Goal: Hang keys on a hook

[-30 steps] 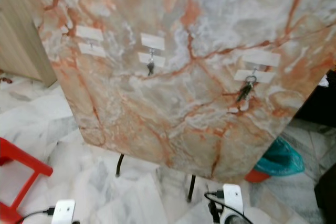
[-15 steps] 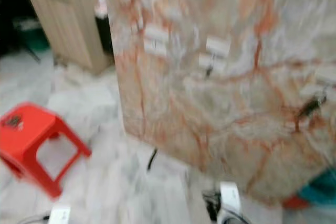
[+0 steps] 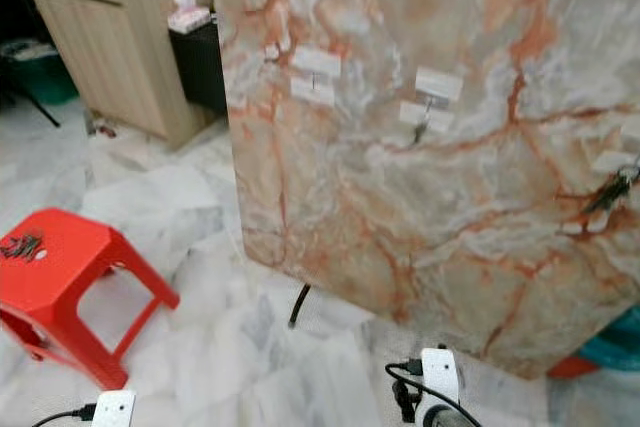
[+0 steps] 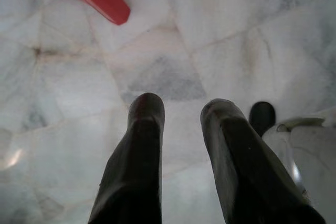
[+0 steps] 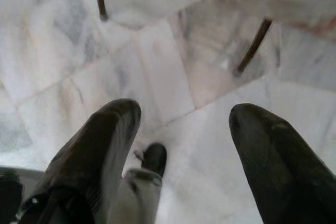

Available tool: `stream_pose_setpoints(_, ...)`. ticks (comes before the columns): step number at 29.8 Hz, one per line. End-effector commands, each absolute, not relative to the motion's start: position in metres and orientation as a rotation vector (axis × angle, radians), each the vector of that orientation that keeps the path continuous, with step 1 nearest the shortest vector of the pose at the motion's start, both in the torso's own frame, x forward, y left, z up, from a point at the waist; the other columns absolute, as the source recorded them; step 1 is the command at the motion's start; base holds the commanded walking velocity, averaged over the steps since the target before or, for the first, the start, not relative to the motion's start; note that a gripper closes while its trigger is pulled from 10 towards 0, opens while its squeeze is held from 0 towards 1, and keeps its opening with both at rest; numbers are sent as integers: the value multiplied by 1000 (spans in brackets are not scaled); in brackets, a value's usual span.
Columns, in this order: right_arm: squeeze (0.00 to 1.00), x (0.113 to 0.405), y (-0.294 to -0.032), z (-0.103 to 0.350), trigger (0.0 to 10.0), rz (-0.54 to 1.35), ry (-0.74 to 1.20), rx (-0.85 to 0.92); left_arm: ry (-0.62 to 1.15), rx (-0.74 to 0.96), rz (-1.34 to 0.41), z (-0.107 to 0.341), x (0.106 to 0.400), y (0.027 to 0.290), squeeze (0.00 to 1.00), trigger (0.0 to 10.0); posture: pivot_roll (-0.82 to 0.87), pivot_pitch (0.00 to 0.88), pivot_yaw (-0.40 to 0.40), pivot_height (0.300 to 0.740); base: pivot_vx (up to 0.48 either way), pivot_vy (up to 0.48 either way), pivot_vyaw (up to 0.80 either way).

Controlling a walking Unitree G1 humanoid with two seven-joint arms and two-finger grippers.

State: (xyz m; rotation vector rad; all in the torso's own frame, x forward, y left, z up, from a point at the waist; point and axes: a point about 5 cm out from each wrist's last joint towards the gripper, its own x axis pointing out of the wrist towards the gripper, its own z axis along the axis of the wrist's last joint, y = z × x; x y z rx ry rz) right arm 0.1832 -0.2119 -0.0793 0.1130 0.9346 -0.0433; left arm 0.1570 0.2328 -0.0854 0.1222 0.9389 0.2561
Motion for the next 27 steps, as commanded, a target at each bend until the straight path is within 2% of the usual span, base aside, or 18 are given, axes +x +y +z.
stream_pose_setpoints(1, 0, 186, -209, -78, 10000, -42, 928, 124, 957, 123, 271, -86, 152, 238, 0, 10000, 74, 15, -45, 740, 0, 326, 0)
stream_pose_setpoints(18, 0, 186, -210, -78, 10000, -37, 932, 114, 959, 119, 270, -87, 151, 236, 0, 10000, 66, 22, -48, 740, 0, 324, 0)
stream_pose_setpoints(27, 0, 182, -208, -81, 10000, -39, 936, 115, 976, 142, 233, -89, 147, 236, 0, 10000, 54, 0, -17, 740, 0, 323, 0)
